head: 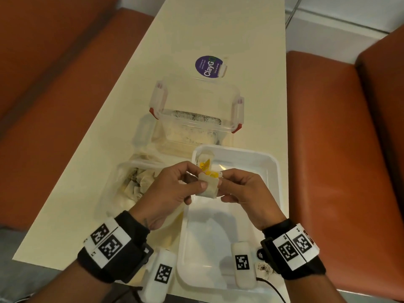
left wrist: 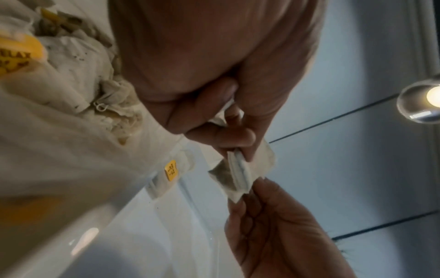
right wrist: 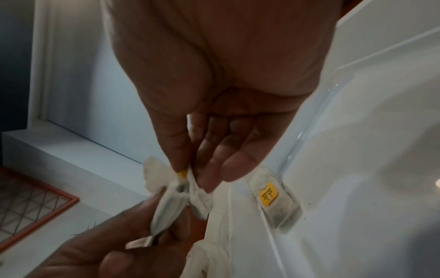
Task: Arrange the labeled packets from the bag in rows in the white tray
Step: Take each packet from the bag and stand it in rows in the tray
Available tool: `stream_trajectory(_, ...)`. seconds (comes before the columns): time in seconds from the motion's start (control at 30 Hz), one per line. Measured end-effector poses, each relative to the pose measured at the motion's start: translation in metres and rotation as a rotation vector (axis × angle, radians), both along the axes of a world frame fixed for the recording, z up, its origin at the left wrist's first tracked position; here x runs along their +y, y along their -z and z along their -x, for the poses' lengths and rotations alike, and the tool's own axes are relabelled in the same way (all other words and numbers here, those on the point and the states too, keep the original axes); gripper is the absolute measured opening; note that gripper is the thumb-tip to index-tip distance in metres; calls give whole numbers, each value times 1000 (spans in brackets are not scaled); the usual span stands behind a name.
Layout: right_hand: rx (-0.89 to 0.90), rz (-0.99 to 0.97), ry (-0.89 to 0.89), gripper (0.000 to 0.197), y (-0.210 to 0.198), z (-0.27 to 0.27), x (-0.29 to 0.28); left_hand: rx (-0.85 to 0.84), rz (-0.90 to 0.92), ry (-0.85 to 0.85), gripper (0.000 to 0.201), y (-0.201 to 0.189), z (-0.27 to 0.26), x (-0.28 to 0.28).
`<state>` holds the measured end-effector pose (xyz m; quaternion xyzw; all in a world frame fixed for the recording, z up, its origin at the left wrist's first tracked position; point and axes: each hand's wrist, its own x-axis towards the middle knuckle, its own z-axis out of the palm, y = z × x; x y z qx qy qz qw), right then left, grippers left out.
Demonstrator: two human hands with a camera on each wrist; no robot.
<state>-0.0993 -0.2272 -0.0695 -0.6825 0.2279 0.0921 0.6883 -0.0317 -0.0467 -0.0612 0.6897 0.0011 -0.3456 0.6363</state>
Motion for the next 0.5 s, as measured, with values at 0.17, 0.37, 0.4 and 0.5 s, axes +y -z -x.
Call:
stream_trajectory(0.17, 4, -37, -4, 13, 0, 0, -2, -31, -41, 16, 29, 9, 3, -4)
stream_trajectory(0.37, 31, -71, -38, 19, -2, 2, -3, -95, -111, 51, 8, 18, 4, -7)
stream_trajectory(0.4, 33, -41, -45, 17, -1, 1, -3, -102, -122, 58, 10, 19, 4, -7)
stream_trajectory(0.5, 43, 42, -55, 11, 6, -3, -4, -126, -184, 102, 31, 18, 4, -5)
